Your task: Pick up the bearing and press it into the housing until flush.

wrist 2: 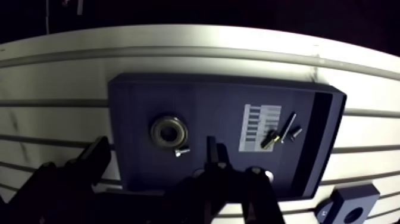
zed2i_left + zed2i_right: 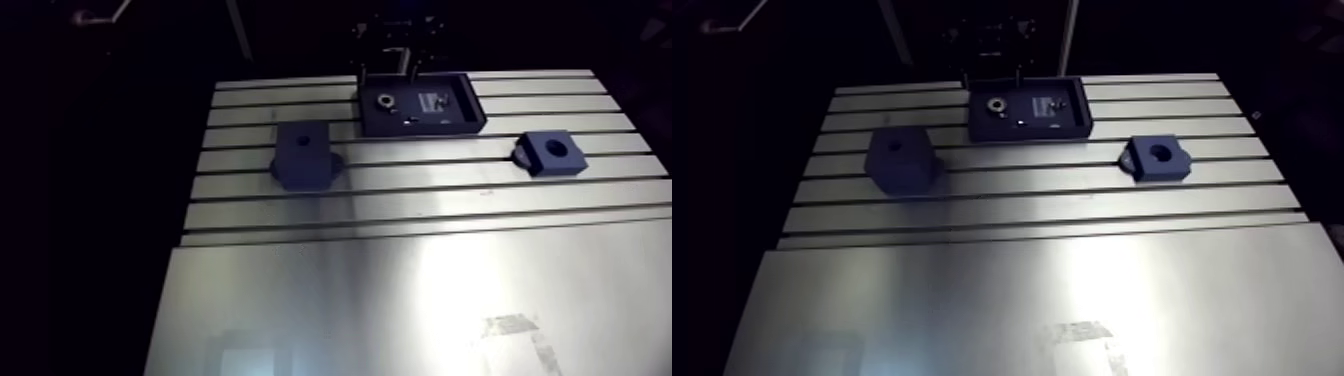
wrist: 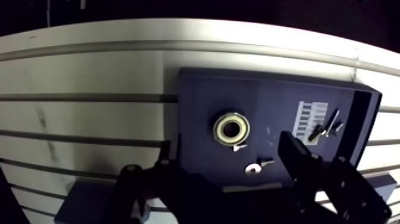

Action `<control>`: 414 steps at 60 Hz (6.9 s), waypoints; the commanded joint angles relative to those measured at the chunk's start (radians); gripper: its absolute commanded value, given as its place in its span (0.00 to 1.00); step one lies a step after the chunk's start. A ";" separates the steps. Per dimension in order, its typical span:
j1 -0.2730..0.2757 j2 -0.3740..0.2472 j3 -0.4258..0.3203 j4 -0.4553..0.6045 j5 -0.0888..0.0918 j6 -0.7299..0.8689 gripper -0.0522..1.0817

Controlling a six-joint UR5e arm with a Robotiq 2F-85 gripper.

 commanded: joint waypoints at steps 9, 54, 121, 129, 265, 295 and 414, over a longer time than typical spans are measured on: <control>0.000 0.013 0.002 -0.014 -0.004 0.001 0.34; -0.005 0.030 0.002 -0.027 -0.006 -0.004 0.43; -0.008 0.043 0.016 -0.029 -0.004 -0.005 0.52; -0.008 0.043 0.018 -0.029 -0.004 -0.005 0.54; -0.335 -0.251 0.203 0.013 -0.038 -0.313 0.70; -0.428 -0.275 0.279 -0.023 -0.036 -0.353 0.71; -0.471 -0.183 0.351 -0.172 -0.038 -0.364 0.71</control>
